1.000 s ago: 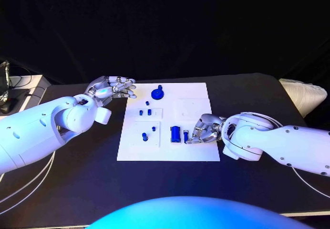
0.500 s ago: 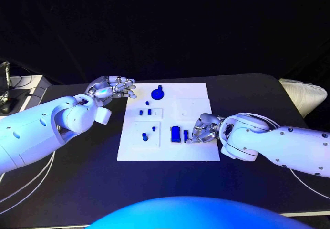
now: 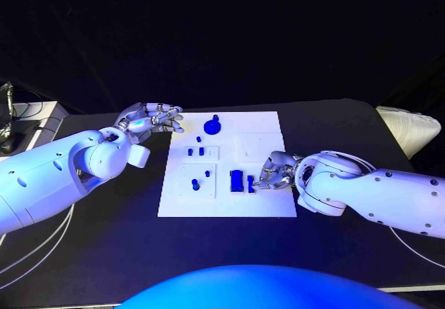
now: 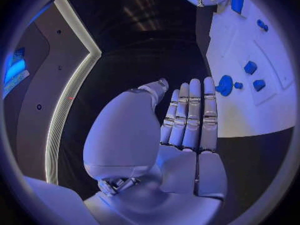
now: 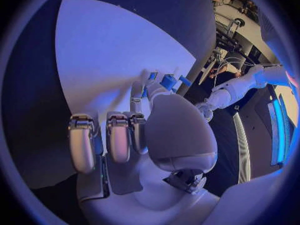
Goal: Assemble the parts on the task board
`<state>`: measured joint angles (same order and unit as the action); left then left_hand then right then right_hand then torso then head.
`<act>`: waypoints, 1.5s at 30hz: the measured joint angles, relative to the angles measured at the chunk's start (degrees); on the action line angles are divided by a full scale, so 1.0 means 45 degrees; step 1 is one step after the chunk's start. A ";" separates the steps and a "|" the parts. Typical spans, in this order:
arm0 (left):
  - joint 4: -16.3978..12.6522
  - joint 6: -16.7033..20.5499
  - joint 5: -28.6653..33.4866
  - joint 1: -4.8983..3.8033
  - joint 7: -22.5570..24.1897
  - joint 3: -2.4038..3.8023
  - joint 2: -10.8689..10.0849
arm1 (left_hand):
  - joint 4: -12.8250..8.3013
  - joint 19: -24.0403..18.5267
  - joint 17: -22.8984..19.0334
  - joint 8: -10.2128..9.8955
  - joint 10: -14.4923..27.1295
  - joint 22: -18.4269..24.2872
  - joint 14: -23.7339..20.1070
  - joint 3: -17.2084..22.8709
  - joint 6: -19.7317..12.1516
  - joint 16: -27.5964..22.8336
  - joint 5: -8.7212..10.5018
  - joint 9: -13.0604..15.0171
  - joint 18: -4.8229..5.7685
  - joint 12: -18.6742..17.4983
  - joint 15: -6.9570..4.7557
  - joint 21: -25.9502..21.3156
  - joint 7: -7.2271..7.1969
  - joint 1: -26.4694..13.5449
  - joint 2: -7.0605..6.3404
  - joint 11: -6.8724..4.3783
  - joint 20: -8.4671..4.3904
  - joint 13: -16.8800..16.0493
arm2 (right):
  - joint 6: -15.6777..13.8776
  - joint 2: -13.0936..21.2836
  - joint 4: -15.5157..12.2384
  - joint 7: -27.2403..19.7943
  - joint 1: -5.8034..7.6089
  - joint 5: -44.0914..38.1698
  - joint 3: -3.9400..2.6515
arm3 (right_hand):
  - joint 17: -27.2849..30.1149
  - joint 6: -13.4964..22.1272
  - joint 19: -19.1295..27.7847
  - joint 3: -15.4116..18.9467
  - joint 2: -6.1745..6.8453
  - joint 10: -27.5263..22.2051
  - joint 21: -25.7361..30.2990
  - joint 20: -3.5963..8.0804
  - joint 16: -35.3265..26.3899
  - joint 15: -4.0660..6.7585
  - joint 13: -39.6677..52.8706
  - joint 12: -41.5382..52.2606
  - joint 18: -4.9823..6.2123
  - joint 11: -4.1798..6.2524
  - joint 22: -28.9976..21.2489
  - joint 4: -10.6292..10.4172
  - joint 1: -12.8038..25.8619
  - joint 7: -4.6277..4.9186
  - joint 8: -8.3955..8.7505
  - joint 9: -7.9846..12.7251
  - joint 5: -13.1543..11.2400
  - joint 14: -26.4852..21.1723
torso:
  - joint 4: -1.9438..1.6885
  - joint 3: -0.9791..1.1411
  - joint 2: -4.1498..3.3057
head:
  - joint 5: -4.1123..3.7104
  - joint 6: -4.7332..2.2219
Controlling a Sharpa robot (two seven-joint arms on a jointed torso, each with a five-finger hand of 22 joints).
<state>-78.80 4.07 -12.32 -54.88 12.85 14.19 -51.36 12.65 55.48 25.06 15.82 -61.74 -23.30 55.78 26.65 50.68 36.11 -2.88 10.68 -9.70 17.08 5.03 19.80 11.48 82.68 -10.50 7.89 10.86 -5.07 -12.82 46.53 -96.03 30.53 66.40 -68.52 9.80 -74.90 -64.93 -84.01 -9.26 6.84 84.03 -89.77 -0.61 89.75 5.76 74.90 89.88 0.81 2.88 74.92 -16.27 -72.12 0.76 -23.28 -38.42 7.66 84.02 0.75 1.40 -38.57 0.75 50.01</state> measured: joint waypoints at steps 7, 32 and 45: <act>0.0003 0.0000 0.0000 0.0000 -0.0002 0.0000 0.0000 | 0.0000 0.0000 0.0018 0.0000 0.0047 0.0017 0.0000 0.0000 0.0000 0.0000 0.0000 0.0000 0.0001 0.0000 0.0000 0.0000 0.0000 0.0000 0.0000 -0.0047 0.0000 -0.0011 | -0.0048 0.0061 -0.0072 -0.0003 -0.0041 -0.0007 -0.0010 | 0.0000 0.0000 0.0000 0.0000 0.0194 -0.0004 0.0000 0.0000 0.0000 0.0000 0.0009 0.0000 0.0001 0.0003 -0.0001 0.0000 -0.0104 0.0001 -0.0054 -0.0012 0.0078 0.0000 | -0.0001 0.0000 0.0004 | 0.0000 0.0001; 0.0077 -0.0006 0.0000 0.0001 -0.0006 0.0000 0.0035 | -0.0001 0.0048 0.0015 0.0000 0.0094 0.0015 0.0000 0.0000 0.0000 0.0000 0.0000 -0.0013 0.0000 0.0000 0.0000 0.0000 0.0000 0.0000 0.0000 0.0001 0.0048 -0.0008 | -0.1721 -0.0311 -0.0726 -0.1193 0.0131 -0.0188 -0.0184 | 0.0000 0.0073 0.0000 -0.0424 0.0611 -0.0004 0.0000 0.0092 0.0000 0.0093 0.0007 0.0000 -0.0002 0.0002 -0.0004 -0.0002 -0.0715 -0.0061 -0.0296 0.0019 -0.0746 0.0000 | -0.0009 -0.0005 0.0007 | 0.0017 0.0000; 0.0070 -0.0007 -0.0001 0.0002 -0.0006 0.0000 0.0018 | 0.0000 0.0048 0.0014 0.0000 0.0093 0.0015 0.0000 0.0000 0.0000 0.0000 0.0000 -0.0012 0.0001 0.0000 0.0000 0.0000 0.0000 0.0000 0.0000 0.0001 0.0047 -0.0007 | -0.1114 -0.0772 -0.0466 -0.1036 -0.0003 -0.0797 -0.0107 | 0.0000 0.0073 0.0000 -0.0460 0.1080 -0.0004 0.0000 0.0091 0.0000 0.0092 0.0005 0.0000 -0.0002 0.0002 0.0006 0.0034 -0.1184 -0.0060 -0.0353 0.0083 -0.0991 -0.0001 | -0.0009 -0.0001 -0.0009 | 0.0104 0.0000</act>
<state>-78.48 4.04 -12.33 -54.87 12.82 14.19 -51.28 12.65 55.69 25.12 15.82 -61.32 -23.24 55.78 26.65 50.68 36.11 -2.88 10.62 -9.70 17.08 5.03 19.80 11.48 82.68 -10.50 7.89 11.08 -5.10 -17.83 43.05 -98.13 25.87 66.39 -72.11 9.31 -74.90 -64.60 -84.01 -11.33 11.70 84.01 -89.77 -0.20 89.75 6.18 74.93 89.88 0.80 2.89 74.94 -16.12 -77.45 0.49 -24.87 -38.05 3.20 84.01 0.71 1.39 -38.61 1.22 50.01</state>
